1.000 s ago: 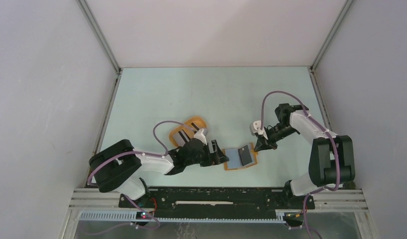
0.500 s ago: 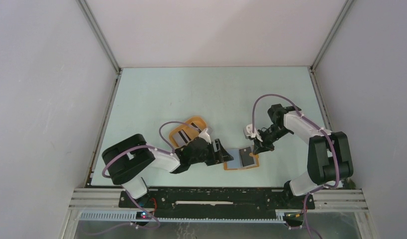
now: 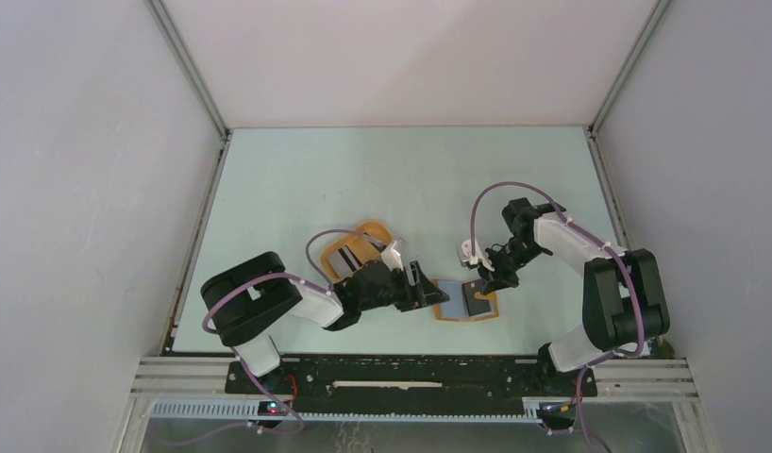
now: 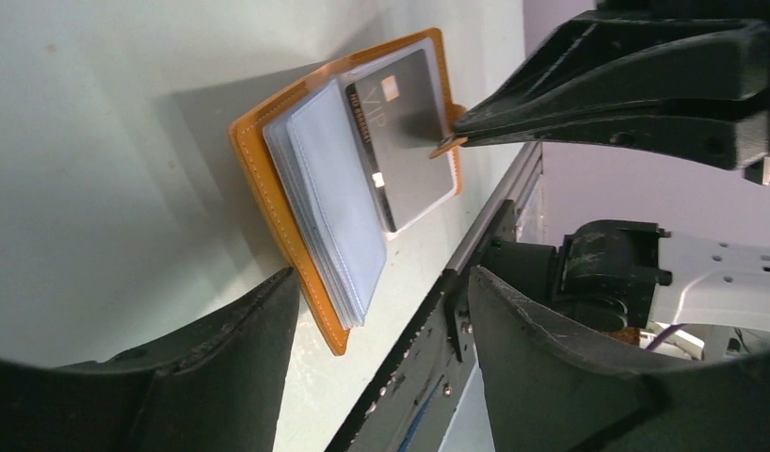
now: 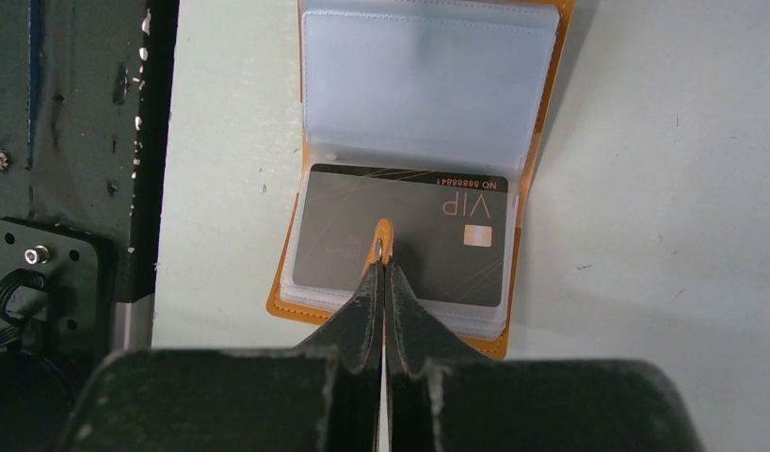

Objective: Put the credit cards into the card holder
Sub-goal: Close the credit card at the center of the board.

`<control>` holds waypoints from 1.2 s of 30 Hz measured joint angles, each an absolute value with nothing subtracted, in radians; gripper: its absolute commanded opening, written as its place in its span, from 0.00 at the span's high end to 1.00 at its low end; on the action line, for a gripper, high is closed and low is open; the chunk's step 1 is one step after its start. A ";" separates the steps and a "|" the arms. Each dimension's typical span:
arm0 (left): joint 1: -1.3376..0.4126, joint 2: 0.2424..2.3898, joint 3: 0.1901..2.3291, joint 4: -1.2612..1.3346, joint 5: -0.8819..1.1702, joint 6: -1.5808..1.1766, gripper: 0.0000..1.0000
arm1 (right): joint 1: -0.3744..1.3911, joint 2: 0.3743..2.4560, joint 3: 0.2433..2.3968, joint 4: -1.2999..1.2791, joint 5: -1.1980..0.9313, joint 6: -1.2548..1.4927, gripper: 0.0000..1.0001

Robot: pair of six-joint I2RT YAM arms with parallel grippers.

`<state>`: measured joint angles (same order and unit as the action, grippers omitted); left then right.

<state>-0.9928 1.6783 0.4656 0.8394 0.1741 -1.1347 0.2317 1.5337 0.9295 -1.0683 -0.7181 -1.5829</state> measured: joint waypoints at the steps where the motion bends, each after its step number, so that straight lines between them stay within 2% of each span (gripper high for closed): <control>1: -0.993 1.678 0.466 0.851 0.180 -1.134 0.29 | 0.232 1.534 0.929 -1.068 -0.718 -1.581 1.00; 24: -1.002 1.697 0.506 0.984 0.244 -1.134 0.32 | 0.239 1.535 0.930 -1.092 -0.833 -1.592 1.00; 29: -1.008 1.729 0.534 0.981 0.243 -1.133 0.40 | 0.247 1.549 0.930 -1.111 -0.847 -1.612 1.00; 36: -1.019 1.782 0.595 0.975 0.244 -1.133 0.48 | 0.181 1.558 0.930 -1.210 -0.905 -1.772 1.00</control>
